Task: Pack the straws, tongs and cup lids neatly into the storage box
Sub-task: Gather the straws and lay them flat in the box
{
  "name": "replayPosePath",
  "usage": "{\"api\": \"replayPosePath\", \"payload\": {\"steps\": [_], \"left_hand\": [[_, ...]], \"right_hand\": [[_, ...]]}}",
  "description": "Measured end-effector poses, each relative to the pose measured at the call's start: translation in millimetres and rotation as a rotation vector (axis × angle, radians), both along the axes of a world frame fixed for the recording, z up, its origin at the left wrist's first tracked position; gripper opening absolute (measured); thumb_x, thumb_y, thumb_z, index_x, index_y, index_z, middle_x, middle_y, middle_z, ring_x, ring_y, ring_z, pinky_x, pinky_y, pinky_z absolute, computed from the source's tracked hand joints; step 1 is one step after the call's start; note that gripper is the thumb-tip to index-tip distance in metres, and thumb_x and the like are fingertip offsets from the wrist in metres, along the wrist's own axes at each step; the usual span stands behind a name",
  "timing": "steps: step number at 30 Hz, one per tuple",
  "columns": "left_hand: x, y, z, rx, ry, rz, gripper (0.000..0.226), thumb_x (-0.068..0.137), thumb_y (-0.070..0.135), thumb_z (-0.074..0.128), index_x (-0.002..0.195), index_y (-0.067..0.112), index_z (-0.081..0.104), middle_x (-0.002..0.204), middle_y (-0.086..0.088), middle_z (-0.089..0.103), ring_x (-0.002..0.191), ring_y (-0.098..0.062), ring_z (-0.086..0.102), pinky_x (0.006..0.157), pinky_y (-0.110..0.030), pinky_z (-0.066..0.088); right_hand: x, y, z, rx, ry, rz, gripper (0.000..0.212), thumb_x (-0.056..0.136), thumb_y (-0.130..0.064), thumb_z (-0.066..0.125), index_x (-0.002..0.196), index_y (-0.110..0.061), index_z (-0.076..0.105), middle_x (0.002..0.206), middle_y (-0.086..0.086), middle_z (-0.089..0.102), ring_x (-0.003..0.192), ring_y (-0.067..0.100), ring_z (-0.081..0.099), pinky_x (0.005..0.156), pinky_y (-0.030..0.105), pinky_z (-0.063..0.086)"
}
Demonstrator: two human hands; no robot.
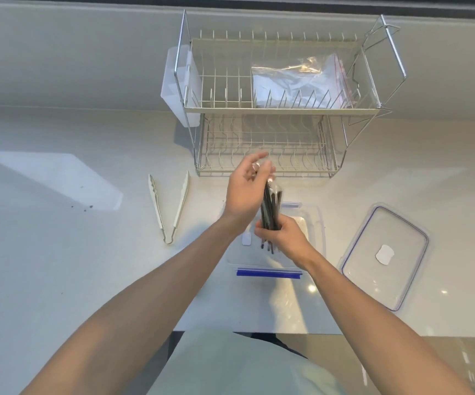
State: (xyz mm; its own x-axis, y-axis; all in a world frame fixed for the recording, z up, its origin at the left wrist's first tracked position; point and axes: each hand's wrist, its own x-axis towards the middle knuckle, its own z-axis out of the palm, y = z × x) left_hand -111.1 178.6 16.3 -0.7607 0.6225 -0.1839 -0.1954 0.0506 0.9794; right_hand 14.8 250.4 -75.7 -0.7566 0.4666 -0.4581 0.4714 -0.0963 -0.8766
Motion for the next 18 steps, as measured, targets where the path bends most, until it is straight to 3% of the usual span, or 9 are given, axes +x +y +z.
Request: {"api": "replayPosePath", "payload": {"steps": [2, 4, 6, 9, 12, 15, 18], "left_hand": [[11.2, -0.8, -13.5, -0.100, 0.018, -0.057, 0.018, 0.102, 0.018, 0.059, 0.115, 0.021, 0.070, 0.101, -0.008, 0.076, 0.094, -0.017, 0.071, 0.092, -0.043, 0.059], [23.3, -7.5, -28.5, -0.185, 0.011, -0.123, 0.018, 0.101, 0.012, 0.060, 0.114, 0.014, 0.072, 0.106, -0.007, 0.075, 0.103, -0.018, 0.071, 0.097, -0.038, 0.057], [31.9, -14.3, -37.8, -0.204, -0.061, -0.140, 0.016, 0.099, 0.020, 0.063, 0.109, 0.014, 0.074, 0.102, 0.002, 0.076, 0.099, -0.010, 0.071, 0.092, -0.027, 0.055], [35.6, -16.6, -39.4, -0.216, -0.088, -0.109, 0.028, 0.097, 0.041, 0.060, 0.094, 0.017, 0.074, 0.082, 0.009, 0.073, 0.079, -0.002, 0.067, 0.076, -0.017, 0.055], [32.3, -12.6, -35.3, -0.195, -0.153, -0.011, 0.022, 0.101, 0.027, 0.055, 0.090, 0.017, 0.072, 0.079, 0.006, 0.073, 0.080, -0.008, 0.068, 0.081, -0.029, 0.058], [28.1, -12.2, -33.1, -0.176, -0.296, 0.081, 0.020, 0.103, 0.015, 0.050, 0.097, 0.017, 0.069, 0.087, -0.004, 0.076, 0.088, -0.016, 0.071, 0.087, -0.035, 0.059], [16.7, -16.0, -34.0, -0.156, -0.290, 0.070, 0.020, 0.107, 0.019, 0.049, 0.103, 0.017, 0.068, 0.097, -0.012, 0.076, 0.092, -0.021, 0.071, 0.084, -0.034, 0.057]], "right_hand": [[4.4, -3.6, -6.3, -0.035, -0.034, -0.031, 0.018, 0.085, -0.017, 0.080, 0.097, -0.006, 0.073, 0.084, 0.007, 0.077, 0.075, 0.024, 0.074, 0.069, 0.028, 0.061], [8.0, -5.4, -11.8, -0.043, -0.062, -0.053, 0.022, 0.087, -0.020, 0.080, 0.102, -0.005, 0.073, 0.093, 0.013, 0.077, 0.087, 0.029, 0.076, 0.077, 0.031, 0.063], [8.9, -6.1, -15.0, -0.037, -0.090, -0.048, 0.021, 0.088, -0.020, 0.079, 0.103, -0.006, 0.074, 0.094, 0.012, 0.077, 0.091, 0.029, 0.075, 0.081, 0.034, 0.064], [6.5, -9.7, -14.7, -0.053, -0.085, -0.011, 0.012, 0.088, -0.020, 0.079, 0.098, -0.014, 0.077, 0.090, 0.005, 0.079, 0.090, 0.022, 0.076, 0.080, 0.030, 0.062], [1.5, -16.8, -11.5, -0.082, -0.090, 0.046, 0.010, 0.087, -0.024, 0.080, 0.096, -0.021, 0.078, 0.089, 0.001, 0.080, 0.090, 0.019, 0.076, 0.080, 0.029, 0.062], [-4.6, -23.7, -9.3, -0.054, -0.121, 0.069, 0.013, 0.089, -0.023, 0.077, 0.098, -0.013, 0.076, 0.088, 0.006, 0.079, 0.089, 0.025, 0.075, 0.084, 0.038, 0.061], [-9.7, -20.7, -4.5, 0.041, -0.127, 0.094, 0.008, 0.092, -0.017, 0.069, 0.092, -0.009, 0.071, 0.075, 0.001, 0.077, 0.071, 0.012, 0.073, 0.077, 0.038, 0.059]]}}
